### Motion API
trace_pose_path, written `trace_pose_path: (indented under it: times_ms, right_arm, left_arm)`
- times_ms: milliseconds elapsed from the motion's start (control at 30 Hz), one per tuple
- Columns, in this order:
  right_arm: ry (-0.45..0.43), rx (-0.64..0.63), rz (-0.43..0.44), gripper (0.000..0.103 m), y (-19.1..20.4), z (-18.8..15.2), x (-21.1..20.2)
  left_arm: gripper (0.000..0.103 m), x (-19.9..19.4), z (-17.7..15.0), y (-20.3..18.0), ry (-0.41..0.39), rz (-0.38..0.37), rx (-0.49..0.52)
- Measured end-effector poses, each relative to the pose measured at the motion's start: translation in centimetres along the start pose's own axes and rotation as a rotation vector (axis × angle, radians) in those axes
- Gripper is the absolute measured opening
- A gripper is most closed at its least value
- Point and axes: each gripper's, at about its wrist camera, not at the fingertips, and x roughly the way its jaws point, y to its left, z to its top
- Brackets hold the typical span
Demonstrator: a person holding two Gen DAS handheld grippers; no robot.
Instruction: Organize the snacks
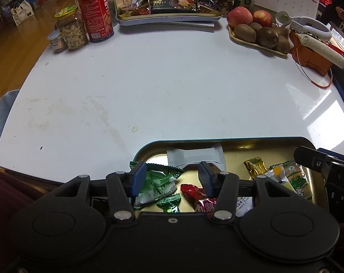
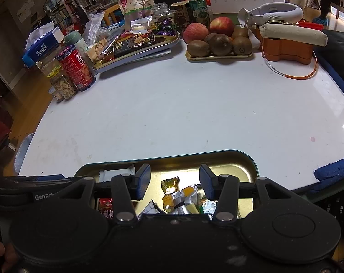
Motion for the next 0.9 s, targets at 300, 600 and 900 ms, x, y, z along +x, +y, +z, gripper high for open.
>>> trace_pose_path:
  times_ms: [300, 600, 900]
  right_arm:
    - [0.000, 0.001, 0.003, 0.050, -0.04, 0.04, -0.12]
    - [0.000, -0.002, 0.004, 0.050, 0.04, 0.06, -0.10]
    - [0.001, 0.000, 0.007, 0.050, -0.01, 0.07, -0.09]
  left_arm:
    - [0.056, 0.02, 0.09, 0.05, 0.002, 0.003, -0.004]
    - [0.056, -0.14, 0.21, 0.01, -0.003, 0.006, -0.004]
    - [0.056, -0.06, 0.26, -0.04, -0.001, 0.010, -0.001]
